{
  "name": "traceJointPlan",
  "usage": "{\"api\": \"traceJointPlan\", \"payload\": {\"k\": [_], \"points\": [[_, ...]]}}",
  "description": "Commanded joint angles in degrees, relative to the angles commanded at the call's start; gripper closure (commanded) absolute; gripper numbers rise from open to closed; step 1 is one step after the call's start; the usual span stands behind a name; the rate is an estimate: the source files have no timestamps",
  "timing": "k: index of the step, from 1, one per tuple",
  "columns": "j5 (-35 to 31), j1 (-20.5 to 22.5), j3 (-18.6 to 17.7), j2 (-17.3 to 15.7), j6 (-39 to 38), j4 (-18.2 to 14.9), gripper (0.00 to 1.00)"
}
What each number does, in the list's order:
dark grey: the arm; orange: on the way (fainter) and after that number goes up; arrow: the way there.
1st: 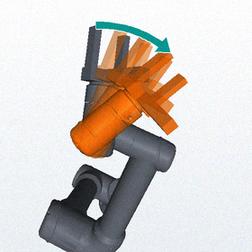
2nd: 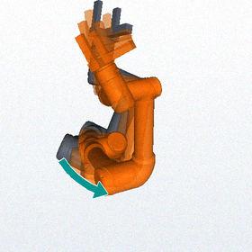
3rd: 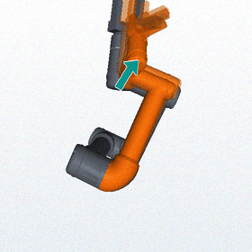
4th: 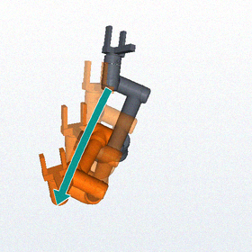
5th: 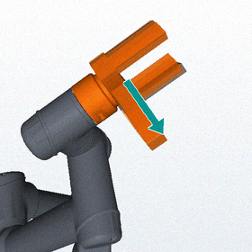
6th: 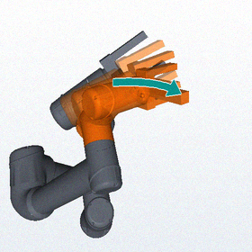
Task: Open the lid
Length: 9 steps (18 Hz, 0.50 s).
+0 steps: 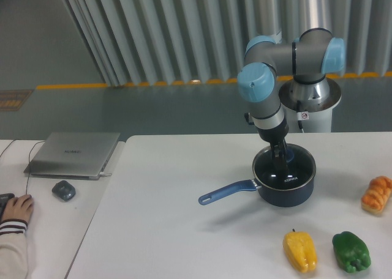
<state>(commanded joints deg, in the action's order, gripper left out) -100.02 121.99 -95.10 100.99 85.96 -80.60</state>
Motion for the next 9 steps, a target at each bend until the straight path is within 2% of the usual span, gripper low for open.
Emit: {"api": "traceJointPlan", "payload": {"k": [9], "points": [[0.35, 0.0, 0.79, 0.0, 0.44, -0.35, 0.38]]}}
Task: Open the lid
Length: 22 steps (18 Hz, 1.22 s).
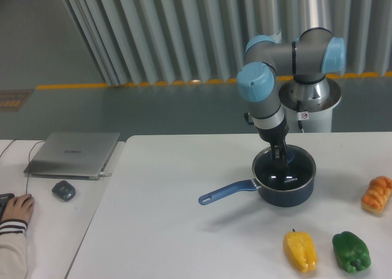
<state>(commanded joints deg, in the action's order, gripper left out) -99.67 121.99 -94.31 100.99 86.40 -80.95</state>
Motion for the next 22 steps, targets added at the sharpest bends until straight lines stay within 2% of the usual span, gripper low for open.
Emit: {"api": "traceJointPlan", "payload": {"k": [10, 13, 15, 19, 22], "points": [[0.53, 0.09, 0.09, -0.09, 0.09, 0.0, 0.42], [1.31, 0.26, 1.49, -0.35, 0.17, -0.35, 0.42], [2.55, 0.53, 2.72, -0.44, 0.09, -1.93, 0.42], [3.16, 1.05, 3.25, -0.62, 0.09, -2.2, 0.42], [6.23, 2.54, 3.96, -0.79, 0.09, -2.2, 0.42]]}}
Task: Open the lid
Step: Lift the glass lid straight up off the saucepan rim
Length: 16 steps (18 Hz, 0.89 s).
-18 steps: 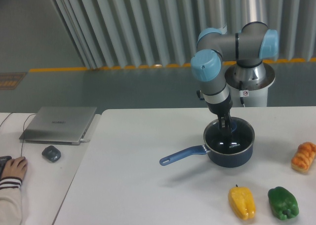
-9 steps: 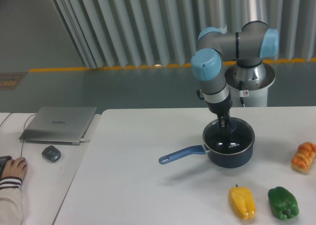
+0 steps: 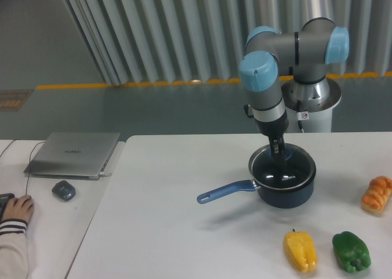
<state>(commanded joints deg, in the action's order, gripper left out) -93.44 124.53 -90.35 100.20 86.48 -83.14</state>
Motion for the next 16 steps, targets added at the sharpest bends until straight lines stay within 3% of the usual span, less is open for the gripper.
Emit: {"api": "traceJointPlan", "payload": {"k": [9, 16], "points": [[5.02, 4.31, 1.32, -2.29, 0.09, -0.96, 0.44], [5.02, 4.75, 1.58, -2.73, 0.09, -1.23, 0.44]]}}
